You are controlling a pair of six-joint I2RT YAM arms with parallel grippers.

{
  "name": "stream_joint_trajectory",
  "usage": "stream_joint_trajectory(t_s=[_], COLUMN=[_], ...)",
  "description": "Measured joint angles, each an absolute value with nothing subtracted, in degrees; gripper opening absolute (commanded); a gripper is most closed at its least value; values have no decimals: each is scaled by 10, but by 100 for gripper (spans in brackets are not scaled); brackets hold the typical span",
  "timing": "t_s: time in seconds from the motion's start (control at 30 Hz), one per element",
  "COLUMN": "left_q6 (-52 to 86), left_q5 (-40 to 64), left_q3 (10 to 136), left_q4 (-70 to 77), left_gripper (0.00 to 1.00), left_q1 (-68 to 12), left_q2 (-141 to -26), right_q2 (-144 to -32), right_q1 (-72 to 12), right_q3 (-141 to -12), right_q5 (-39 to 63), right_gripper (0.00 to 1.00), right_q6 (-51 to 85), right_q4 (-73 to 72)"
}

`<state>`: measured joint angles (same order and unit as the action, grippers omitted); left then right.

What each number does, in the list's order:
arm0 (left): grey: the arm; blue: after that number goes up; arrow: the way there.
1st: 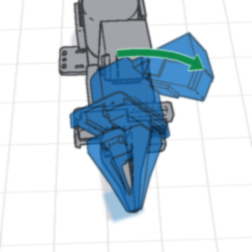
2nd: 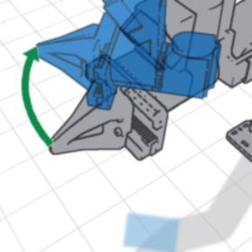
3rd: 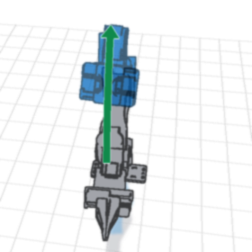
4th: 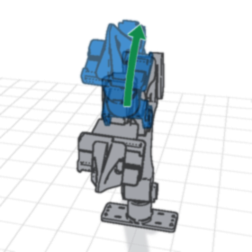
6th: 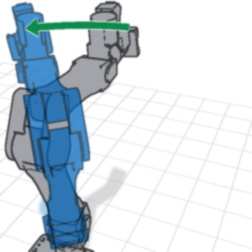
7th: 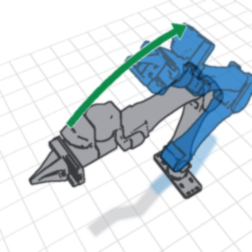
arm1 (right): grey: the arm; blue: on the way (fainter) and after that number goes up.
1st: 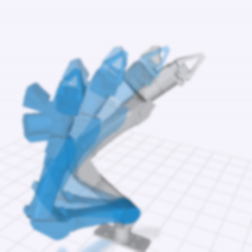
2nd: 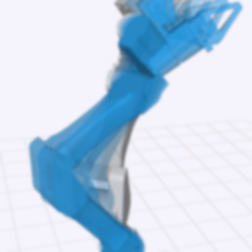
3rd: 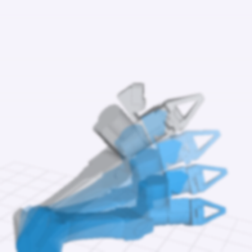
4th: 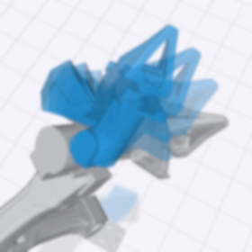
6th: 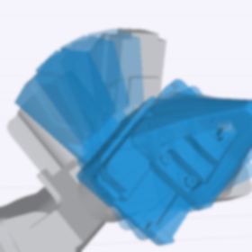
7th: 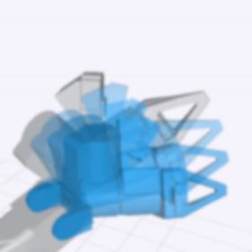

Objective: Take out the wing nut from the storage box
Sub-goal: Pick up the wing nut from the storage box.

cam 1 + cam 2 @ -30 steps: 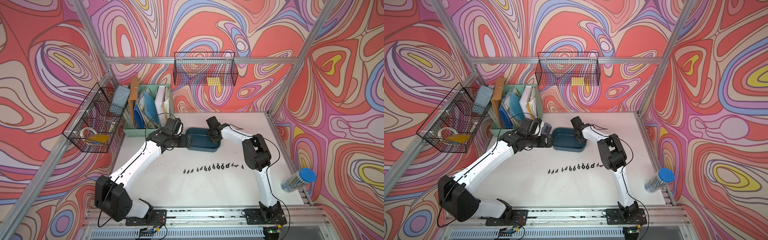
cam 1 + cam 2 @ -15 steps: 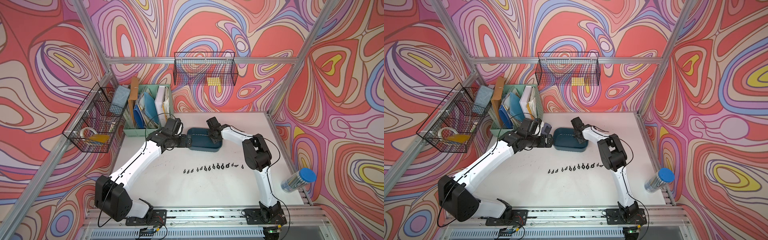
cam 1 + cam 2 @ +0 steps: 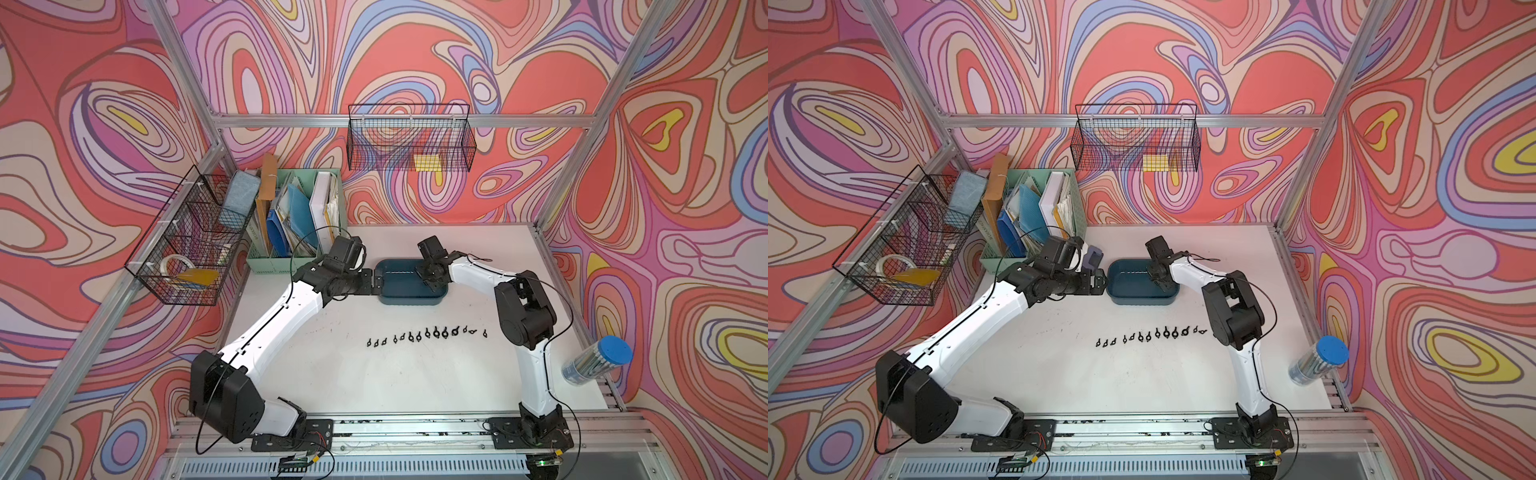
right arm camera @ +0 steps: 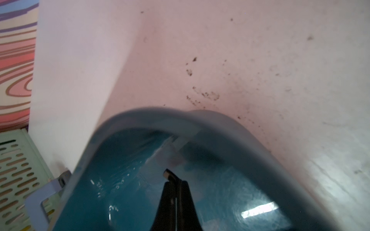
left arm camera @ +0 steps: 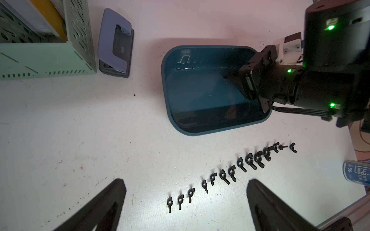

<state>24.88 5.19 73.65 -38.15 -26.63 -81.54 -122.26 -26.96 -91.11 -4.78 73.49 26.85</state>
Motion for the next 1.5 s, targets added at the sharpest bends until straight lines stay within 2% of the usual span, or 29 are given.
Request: stream_joint_trajectory(t_s=[0.13,0.5,0.8,1.0,1.23,1.3,1.5], left_q6=[252,292,320,333,335,334,331], left_q5=[58,116,158,184,210,214,217], left_q3=[736,736,775,784,780,778,775], left_q4=[-381,-335,-305,-274,-222,-212,-200], left_gripper=[98,83,57,38,30,25,22], left_q1=[-266,-266,-266,-266,-266,-266,-266], left_q2=[-816,-856,-924,-939,-942,-943,-943], right_q2=[-1184,-1097,-1044,-1026,-1024,-1026,-1032], right_q1=[-270,-270,-270,-270,-269,-267,-265], right_q3=[-886,-834,-794,-778,-768,-767,-767], right_q5=[-19,89,184,220,280,297,334], right_gripper=[0,0,0,0,0,0,0], right_q6=[676,506,413,402,465,486,527], right_q4=[241,164,133,129,99,89,65])
